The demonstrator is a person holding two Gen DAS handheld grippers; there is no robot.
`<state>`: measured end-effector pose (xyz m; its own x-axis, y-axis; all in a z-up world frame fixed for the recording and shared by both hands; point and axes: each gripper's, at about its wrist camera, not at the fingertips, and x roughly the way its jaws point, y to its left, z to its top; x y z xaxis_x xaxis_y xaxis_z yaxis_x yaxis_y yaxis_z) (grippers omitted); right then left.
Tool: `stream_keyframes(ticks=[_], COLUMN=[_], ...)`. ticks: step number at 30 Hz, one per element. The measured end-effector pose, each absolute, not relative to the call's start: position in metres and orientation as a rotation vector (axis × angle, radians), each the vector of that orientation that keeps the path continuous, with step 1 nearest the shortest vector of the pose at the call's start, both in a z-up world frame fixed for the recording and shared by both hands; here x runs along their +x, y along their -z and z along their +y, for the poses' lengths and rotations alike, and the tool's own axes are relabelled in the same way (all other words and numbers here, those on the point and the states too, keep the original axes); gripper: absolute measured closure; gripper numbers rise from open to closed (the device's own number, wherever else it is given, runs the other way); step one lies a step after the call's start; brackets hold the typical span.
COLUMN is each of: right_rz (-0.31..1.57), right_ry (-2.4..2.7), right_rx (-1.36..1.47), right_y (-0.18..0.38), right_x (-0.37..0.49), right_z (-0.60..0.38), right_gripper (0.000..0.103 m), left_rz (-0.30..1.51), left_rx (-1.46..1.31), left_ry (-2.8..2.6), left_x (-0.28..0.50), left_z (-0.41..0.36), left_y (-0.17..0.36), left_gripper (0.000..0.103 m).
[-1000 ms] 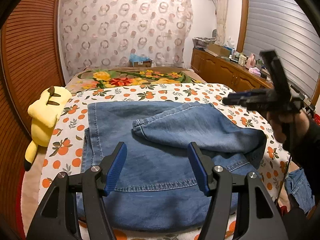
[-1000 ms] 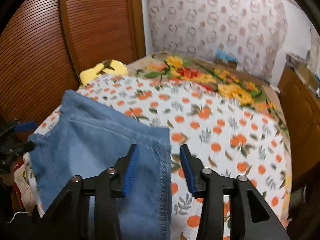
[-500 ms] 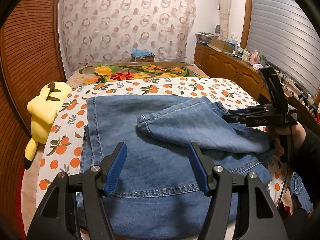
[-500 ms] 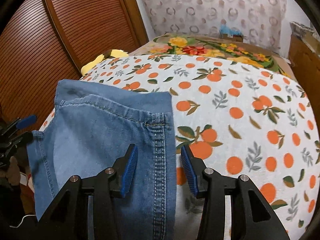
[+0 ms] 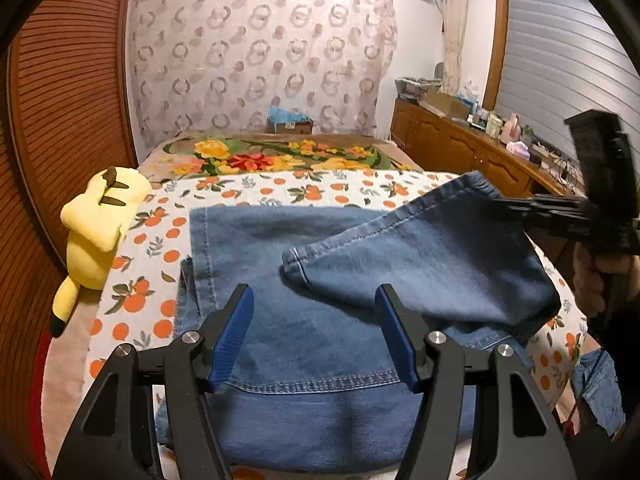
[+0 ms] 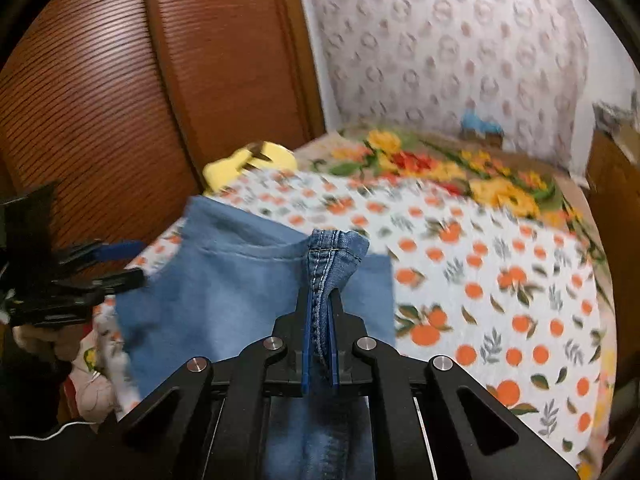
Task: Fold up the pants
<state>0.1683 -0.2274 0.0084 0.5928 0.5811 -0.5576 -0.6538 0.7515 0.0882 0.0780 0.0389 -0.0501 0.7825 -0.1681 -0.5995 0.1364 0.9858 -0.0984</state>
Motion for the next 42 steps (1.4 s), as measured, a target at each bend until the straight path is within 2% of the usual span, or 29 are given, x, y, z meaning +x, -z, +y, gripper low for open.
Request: stream_keyframes(ticks=[9,17,20,24,28,32,34,42], right_rz=[0.519,0.559,0.513,0.498,0.491,0.492,0.501,0.567], right_ry=[-0.867,-0.971,-0.944,-0.939,-0.926,-0.873,-0.844,-0.714], right_rx=[-0.208,-0.276,-0.354,-0.353,-0.327,-0.324,-0.328,-0.333], right_y=[-0.039,-0.029,-0.027,-0.033,-0.038,-0.031,-0.028,-0.005], right_x=[0.113,0.092,0.084,0.083,0.082,0.087,0.095,0.148], right_z=[-0.184,-0.147,-0.145,-0.15,-0.147,-0.148,-0.149,-0.149], right_gripper=[0.098,0.097,0.09,0.086,0.077,0.074,0.069,0.068], left_rz=[0.564,0.514,0.515,0.527,0.54,0.564,0.579,0.69], left_rx=[-0.09,-0.076,-0.08,-0.09,-0.088,-0.084,-0.089,-0.098], left_ry=[0.105,0.069,0.068,0.07,0.081,0.104,0.118,0.202], left_x=[0.057,0.04,0.04,0.044,0.046,0.049,0.05,0.069], left_z=[0.075,0.09,0.092,0.091,0.088,0.081,0.077,0.053], left_y=[0.017,-0.002,0.0,0.006,0.012,0.021,0.028,0.069], left_gripper=[0.039,0.039,0.039,0.039,0.039,0.039,0.039,0.04])
